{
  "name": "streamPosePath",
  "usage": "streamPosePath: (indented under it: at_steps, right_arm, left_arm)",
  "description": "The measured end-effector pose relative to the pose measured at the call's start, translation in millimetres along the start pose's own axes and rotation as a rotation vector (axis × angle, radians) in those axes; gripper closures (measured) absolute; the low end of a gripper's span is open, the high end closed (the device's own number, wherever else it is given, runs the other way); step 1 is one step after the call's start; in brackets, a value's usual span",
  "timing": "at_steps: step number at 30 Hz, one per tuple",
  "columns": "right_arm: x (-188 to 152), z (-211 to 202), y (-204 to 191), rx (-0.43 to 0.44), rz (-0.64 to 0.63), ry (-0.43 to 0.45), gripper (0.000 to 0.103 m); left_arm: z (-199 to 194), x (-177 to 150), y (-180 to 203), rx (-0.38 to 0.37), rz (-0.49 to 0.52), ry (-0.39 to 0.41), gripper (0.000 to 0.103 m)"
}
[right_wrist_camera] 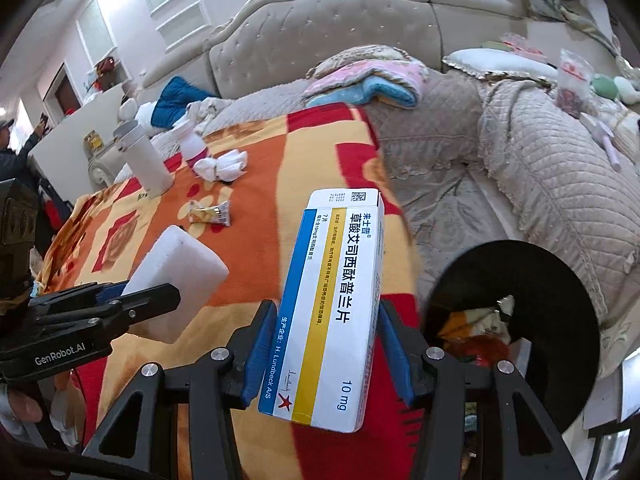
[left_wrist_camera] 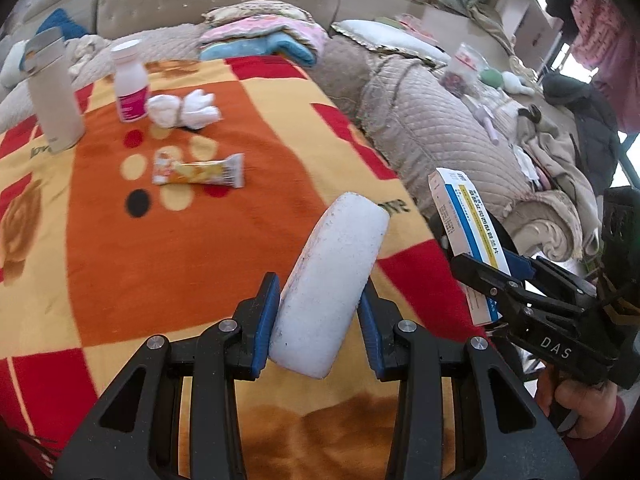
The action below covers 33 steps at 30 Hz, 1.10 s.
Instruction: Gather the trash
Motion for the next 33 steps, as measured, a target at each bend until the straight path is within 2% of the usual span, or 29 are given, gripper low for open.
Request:
streamPosePath:
  at_steps: [20, 29, 33]
  right_arm:
    - [-26, -32, 108, -0.134, 0.183, 0.023, 0.053]
    - [-38, -28, 141, -0.148, 0.247, 0.0, 0.053]
    - [-40, -23, 148, -0.145, 0.262, -0.008, 0.053]
  left_arm:
    - [43, 21, 107, -0.132, 0.155, -0.05, 0.067]
    - [71, 28, 142, -0.206, 0.165, -0.101, 0.067]
    - [83, 30, 148, -0.209, 0.163, -0.116, 0.067]
Point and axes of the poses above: each gripper's, at about its wrist camera, not at the fingertips, and z roughly the way its jaws point, y to its right, x to its top, the point moved 3 cm from there along z, roughly the way its jaws point, and after that the axes turned 4 degrees about -y, right-handed, at the moved point
